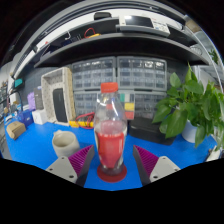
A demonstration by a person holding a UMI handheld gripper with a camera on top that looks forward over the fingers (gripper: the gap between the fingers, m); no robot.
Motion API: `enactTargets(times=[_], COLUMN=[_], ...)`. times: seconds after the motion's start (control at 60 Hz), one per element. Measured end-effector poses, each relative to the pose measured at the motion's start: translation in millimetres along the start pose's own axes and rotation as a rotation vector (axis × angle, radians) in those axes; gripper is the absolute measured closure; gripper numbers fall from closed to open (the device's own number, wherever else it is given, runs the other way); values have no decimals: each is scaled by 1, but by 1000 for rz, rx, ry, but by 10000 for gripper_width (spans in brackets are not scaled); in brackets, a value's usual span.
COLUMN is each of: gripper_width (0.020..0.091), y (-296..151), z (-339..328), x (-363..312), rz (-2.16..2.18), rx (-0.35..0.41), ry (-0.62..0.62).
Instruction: Pour water
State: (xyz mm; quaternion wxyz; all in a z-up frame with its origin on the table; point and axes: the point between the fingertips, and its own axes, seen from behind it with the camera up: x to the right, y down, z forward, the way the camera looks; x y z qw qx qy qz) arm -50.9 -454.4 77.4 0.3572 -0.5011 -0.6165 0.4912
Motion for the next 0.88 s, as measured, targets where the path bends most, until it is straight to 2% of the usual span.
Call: enactTargets(times=[0.1,0.233,0.467,0.883], gripper_width=[309,303,301,304], y=[17,6,-28,-61], z=[-27,-58,-97,-119], x=[-1,-1,11,18], rz=[9,69,58,27], rx=[-73,-100,-83,-35], ry=[29,65,129,139])
